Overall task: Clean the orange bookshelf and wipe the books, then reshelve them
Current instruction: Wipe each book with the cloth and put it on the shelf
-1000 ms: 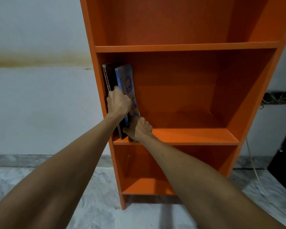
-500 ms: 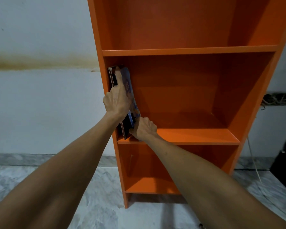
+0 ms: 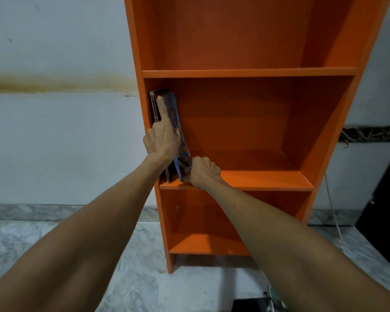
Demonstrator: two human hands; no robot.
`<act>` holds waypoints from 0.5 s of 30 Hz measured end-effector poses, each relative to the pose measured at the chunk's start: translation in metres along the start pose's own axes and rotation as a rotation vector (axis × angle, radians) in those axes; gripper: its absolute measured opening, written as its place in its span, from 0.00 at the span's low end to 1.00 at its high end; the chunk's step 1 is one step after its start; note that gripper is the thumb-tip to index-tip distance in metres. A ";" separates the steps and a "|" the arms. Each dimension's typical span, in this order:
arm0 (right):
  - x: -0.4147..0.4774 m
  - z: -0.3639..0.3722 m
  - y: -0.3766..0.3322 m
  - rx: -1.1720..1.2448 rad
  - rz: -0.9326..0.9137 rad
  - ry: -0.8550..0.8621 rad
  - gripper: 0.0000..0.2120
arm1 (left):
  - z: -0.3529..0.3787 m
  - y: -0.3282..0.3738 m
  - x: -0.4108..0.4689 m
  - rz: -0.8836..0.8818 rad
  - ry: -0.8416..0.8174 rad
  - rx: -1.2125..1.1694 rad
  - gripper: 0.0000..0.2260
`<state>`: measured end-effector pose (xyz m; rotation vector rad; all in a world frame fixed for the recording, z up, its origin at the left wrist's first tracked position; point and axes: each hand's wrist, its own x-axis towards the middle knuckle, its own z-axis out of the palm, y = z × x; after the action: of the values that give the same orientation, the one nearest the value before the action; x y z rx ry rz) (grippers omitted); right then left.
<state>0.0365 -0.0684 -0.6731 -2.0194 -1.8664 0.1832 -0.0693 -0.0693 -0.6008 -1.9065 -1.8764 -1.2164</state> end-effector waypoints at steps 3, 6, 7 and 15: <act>-0.021 -0.020 0.018 0.025 0.005 0.010 0.13 | -0.007 0.015 -0.019 0.004 -0.034 -0.014 0.38; -0.053 -0.037 0.051 0.049 0.043 0.034 0.11 | -0.008 0.040 -0.054 0.023 -0.094 -0.055 0.33; -0.064 -0.041 0.064 0.050 0.055 0.043 0.10 | -0.006 0.048 -0.068 0.024 -0.110 -0.066 0.31; -0.160 -0.043 0.209 0.136 0.278 0.050 0.09 | 0.028 0.111 -0.216 -0.026 -0.423 -0.209 0.16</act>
<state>0.2284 -0.2427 -0.7353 -2.1585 -1.4945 0.3223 0.0741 -0.2292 -0.7173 -2.4166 -2.0403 -1.1205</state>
